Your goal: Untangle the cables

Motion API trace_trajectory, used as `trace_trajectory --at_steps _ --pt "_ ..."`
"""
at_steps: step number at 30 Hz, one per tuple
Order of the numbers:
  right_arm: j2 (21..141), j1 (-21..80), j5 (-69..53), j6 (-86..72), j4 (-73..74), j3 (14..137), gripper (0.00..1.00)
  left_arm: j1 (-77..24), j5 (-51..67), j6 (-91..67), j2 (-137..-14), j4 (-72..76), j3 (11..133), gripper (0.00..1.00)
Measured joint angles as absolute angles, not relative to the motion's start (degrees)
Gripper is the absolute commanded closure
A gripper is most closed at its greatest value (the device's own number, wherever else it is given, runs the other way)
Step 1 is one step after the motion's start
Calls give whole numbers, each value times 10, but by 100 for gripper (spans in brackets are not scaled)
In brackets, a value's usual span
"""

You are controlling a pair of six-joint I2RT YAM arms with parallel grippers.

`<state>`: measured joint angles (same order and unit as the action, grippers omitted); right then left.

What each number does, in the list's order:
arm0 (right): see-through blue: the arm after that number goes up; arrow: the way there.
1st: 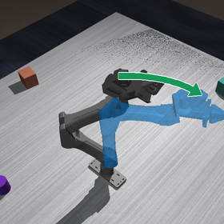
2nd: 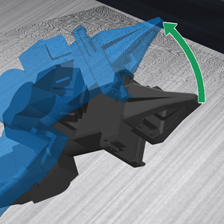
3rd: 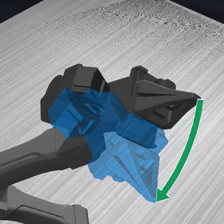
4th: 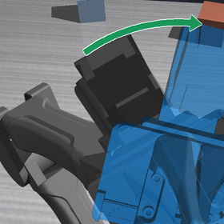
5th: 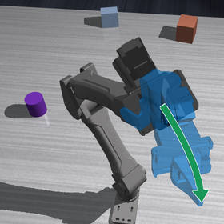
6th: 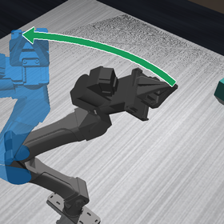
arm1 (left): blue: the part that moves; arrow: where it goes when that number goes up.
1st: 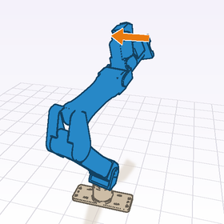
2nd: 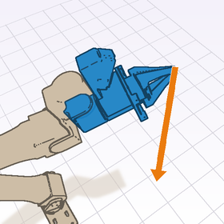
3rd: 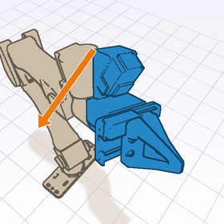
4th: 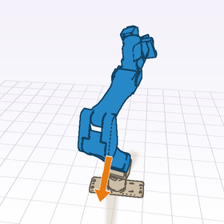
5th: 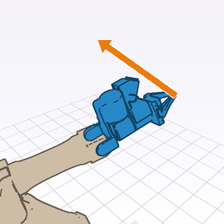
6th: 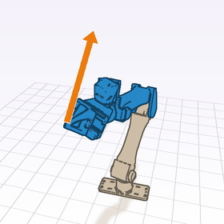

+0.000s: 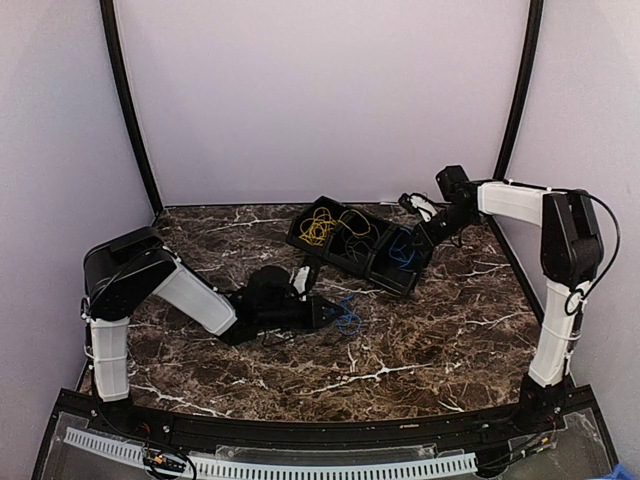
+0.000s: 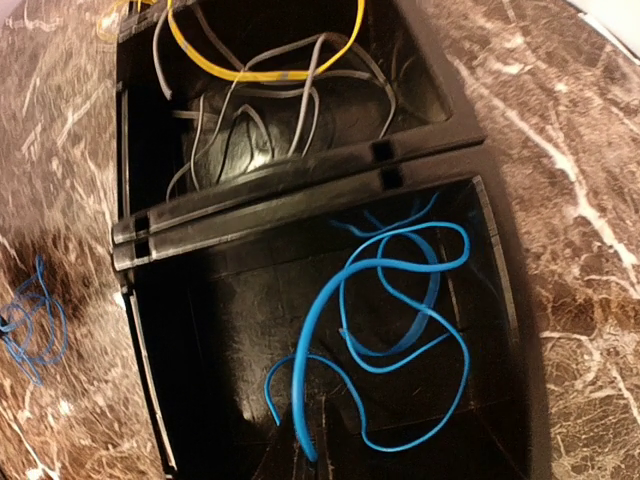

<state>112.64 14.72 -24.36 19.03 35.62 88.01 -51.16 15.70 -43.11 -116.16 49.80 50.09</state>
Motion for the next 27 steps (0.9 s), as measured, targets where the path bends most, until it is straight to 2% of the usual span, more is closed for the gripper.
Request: trace_trajectory --at_steps 9,12,17,21,27 --pt "1097 153 -192 206 387 852 48 -512 197 -406 -1121 528 496 100" --pt "1042 153 -167 209 402 831 40 -512 219 -397 -1113 550 496 100" --pt "928 153 -165 210 404 817 40 -512 249 -390 -1112 572 496 100" --pt "862 162 -238 238 392 783 40 -512 279 -382 -1112 587 497 100" --pt "841 258 -317 317 386 708 37 -512 316 -375 -1112 587 513 100"
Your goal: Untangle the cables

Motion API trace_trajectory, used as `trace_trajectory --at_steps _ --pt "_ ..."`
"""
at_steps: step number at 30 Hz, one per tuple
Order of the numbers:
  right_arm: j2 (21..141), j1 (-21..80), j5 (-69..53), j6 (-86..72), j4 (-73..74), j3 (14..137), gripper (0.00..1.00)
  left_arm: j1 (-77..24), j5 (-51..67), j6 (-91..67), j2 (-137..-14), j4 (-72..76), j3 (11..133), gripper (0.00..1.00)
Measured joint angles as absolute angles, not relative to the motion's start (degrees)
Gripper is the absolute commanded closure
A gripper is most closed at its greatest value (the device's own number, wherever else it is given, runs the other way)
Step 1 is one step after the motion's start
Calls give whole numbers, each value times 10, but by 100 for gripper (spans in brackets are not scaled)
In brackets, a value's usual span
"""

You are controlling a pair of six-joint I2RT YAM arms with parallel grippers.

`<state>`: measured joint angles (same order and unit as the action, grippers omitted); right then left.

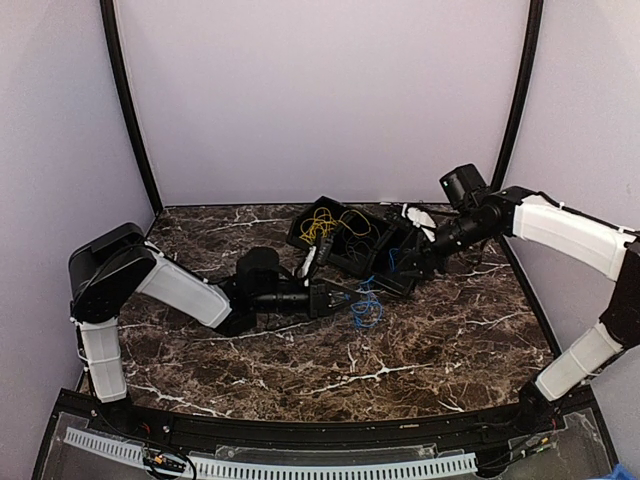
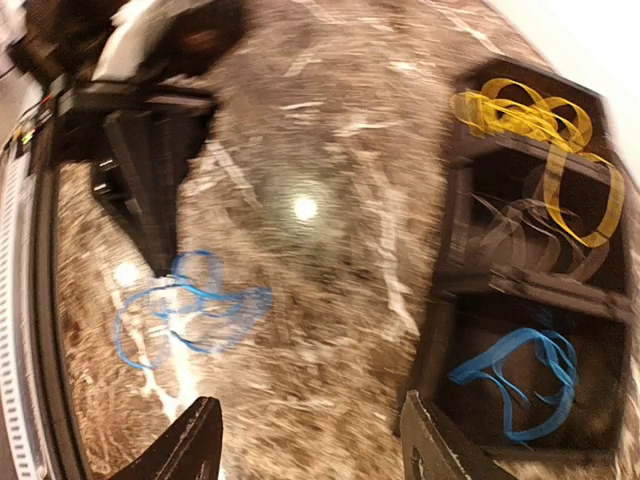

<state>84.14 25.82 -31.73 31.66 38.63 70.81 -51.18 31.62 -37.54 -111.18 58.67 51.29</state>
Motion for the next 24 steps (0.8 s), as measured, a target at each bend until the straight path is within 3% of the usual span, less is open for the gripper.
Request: trace_trajectory --at_steps 9,12,15,24 --pt "868 342 -333 375 359 696 40 -513 356 -375 -1108 583 533 100" --pt "880 360 -329 384 347 696 60 -515 363 -375 -1105 578 536 100" --pt "885 368 -329 391 337 696 98 -517 367 -374 -1103 568 536 100" --pt "863 368 -293 385 333 696 100 -517 318 -331 -1092 496 541 97"
